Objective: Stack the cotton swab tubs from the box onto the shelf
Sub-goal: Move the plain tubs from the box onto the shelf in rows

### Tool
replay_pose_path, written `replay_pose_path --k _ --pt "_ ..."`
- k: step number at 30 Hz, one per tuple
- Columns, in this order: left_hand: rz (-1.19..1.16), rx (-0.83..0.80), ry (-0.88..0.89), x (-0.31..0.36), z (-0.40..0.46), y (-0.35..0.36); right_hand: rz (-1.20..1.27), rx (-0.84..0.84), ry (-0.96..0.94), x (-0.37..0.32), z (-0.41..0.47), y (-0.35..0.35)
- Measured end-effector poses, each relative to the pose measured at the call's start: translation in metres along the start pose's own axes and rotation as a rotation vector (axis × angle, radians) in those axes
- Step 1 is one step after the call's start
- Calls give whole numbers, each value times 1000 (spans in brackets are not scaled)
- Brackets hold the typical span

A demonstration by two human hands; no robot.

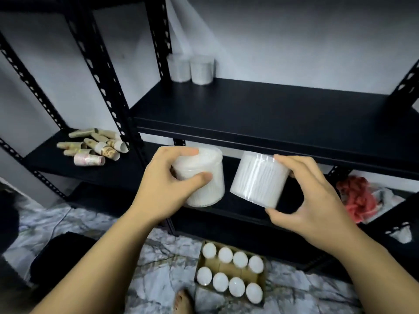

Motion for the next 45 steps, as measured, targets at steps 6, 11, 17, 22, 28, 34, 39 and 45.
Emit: replay_pose_path --k 6,11,17,22,28,34,39,45 --pt "-40 31 7 -5 70 -36 -95 25 -68 -19 76 -4" --pt "15 0 85 -7 143 -56 -195 65 -52 -21 155 -6" --pt "48 -70 105 -27 215 -60 -272 66 7 -6 222 14" --pt "83 -108 132 -49 252 -48 -320 60 44 9 254 26" --pt "127 -119 156 -70 266 -34 -348 48 -1 15 272 34" --pt "157 -108 190 -73 263 -30 -308 57 -45 24 265 44" --pt "212 -16 355 -52 252 -36 -241 174 -81 25 261 36" --pt "363 -16 551 -27 242 -29 -199 229 -126 31 268 31"
Point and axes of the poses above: each hand's wrist, its own z-axis towards the middle knuckle, its own y-axis out of the palm, x = y × z, the point moved 10 cm from there along z, towards the middle knuckle, and after that the axes turned 3 degrees about -x, right-handed, at the moved point
